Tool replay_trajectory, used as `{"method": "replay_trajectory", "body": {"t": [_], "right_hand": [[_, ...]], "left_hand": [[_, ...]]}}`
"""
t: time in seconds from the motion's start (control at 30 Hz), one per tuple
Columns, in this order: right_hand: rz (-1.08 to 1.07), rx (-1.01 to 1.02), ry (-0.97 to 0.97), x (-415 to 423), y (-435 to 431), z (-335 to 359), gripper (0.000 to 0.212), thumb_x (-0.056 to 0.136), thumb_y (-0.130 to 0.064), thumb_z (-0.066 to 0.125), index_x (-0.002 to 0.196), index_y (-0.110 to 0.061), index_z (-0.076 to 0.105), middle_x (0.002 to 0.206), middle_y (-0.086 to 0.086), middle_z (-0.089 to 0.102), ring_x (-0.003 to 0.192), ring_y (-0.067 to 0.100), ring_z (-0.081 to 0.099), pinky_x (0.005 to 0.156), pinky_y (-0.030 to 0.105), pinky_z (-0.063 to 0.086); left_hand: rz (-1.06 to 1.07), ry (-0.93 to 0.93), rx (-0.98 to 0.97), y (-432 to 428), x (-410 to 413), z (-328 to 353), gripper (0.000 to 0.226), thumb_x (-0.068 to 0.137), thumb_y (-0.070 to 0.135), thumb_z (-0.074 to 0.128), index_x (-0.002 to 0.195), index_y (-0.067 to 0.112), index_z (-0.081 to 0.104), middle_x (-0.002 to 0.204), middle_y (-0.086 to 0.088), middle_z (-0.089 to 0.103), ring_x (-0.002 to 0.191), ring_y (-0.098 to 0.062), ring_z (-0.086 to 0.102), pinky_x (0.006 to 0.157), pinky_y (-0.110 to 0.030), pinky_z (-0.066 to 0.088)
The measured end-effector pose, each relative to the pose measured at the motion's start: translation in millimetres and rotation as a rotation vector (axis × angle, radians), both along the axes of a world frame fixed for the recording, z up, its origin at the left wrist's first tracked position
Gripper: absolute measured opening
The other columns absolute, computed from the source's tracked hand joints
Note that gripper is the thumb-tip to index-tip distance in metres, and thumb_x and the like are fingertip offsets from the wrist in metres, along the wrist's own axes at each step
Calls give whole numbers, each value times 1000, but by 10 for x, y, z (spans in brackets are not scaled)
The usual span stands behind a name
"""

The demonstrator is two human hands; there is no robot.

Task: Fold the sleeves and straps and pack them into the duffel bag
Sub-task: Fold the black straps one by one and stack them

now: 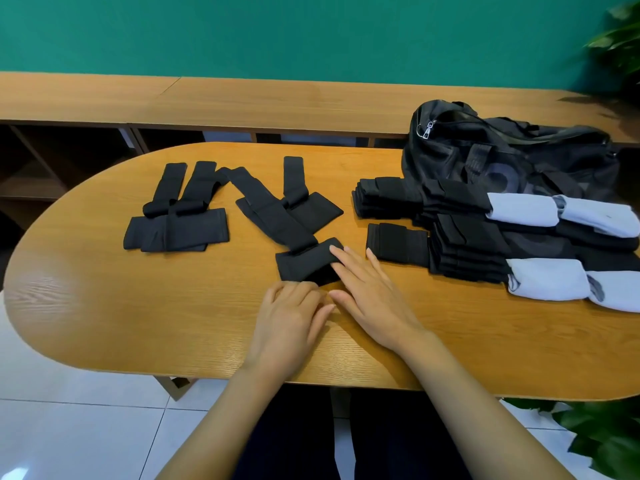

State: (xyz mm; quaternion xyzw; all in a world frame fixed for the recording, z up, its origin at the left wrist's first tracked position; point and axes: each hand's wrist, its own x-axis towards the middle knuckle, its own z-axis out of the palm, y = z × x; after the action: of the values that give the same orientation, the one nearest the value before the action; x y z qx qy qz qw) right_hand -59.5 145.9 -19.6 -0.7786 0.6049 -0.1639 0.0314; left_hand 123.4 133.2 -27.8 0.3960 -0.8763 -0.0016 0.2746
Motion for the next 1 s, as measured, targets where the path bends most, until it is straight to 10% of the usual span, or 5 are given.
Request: {"method": "replay_trajectory", "body": {"t": [0.27,0.73,0.87,1.0], "right_hand": [[-115,-72,141,-122,22,-34,70,98,-53,17,140,-7,49,160,0,26,149,14,15,121,37,2],[-85,-165,54,-220,411,-99,49,101,-50,29,97,-23,71,133,-3,61,132,16,46,122,43,9],[-122,-65,-6,-159,271,-43,62,98,-60,18,131,-24,57,149,-6,45,144,10,29,122,35,0],[-112,61,89,-133,193,-113,78,93,-67,4,151,-25,36,158,-8,31,148,8,15,121,35,-10]], "left_hand": [[229,-238,197,-112,205,-110,71,99,57,13,138,15,54,143,-1,53,138,-14,42,119,-43,-6],[471,-66,176,-366,661,-2,58,99,46,27,116,9,68,117,-6,67,117,-23,57,121,-46,9],[316,-42,132,-380,392,36,59,99,50,24,127,14,61,126,-2,62,125,-19,51,120,-45,15],[322,-276,262,-390,185,-33,82,91,63,-1,151,20,34,158,-5,31,148,-26,19,117,-51,-10]]}}
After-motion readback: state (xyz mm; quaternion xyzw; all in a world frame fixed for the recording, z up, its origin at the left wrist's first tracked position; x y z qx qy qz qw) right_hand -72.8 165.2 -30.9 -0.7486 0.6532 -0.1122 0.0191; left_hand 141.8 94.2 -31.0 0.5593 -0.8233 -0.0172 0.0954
